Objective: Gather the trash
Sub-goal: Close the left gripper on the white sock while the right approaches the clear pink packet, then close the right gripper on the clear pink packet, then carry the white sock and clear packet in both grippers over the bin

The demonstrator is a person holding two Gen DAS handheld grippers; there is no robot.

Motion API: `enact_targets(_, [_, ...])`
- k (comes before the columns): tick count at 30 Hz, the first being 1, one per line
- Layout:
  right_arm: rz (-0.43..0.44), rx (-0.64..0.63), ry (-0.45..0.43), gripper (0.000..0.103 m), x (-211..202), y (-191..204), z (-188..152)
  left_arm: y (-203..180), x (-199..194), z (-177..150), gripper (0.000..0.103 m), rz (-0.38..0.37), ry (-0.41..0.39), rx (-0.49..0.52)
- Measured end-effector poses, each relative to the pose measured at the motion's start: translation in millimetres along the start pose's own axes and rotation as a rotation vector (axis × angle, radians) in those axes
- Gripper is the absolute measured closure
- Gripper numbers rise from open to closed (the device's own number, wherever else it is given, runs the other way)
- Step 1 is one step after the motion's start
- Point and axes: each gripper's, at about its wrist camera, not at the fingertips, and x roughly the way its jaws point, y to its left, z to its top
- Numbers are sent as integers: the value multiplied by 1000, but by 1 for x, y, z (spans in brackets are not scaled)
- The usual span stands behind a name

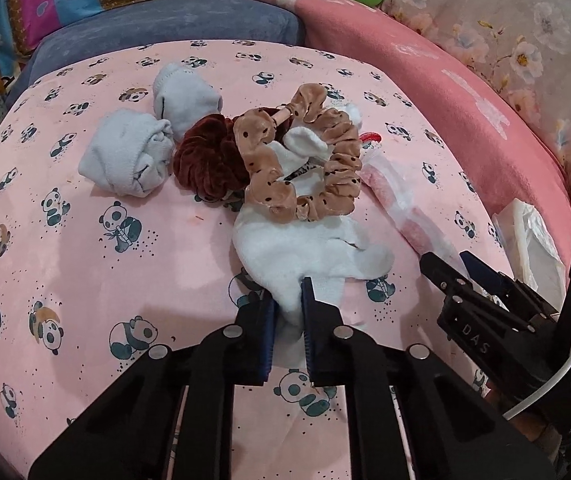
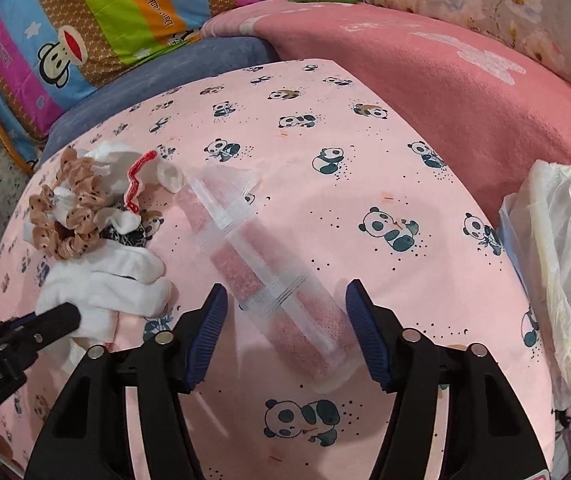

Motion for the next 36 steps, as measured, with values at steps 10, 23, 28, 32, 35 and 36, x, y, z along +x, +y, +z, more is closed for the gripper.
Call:
enact_targets(10, [81,21,24,89,-12,2,-18,-13,-20,-7,92,-10,-20,22])
enact_targets(23, [181,90,-143,89,-98,-10,-19,-43,-67,-3,92,-58,-106,67])
enact_targets(28, [200,110,-206,89,-130,-22,-10,-65,-85,3,92,-84,-145,107])
enact_targets(32, [209,129,-259,89,-157,-37,-2,-86,-99,7,92,-115,-180,156])
enact_targets(35, [213,157,-306,89,-180,-56,3,-99,-108,11,92,-162,-194,176])
enact_targets(36, [210,161,-315,89,-184,-60,3,-102,-109,12,92,-173,-196,181])
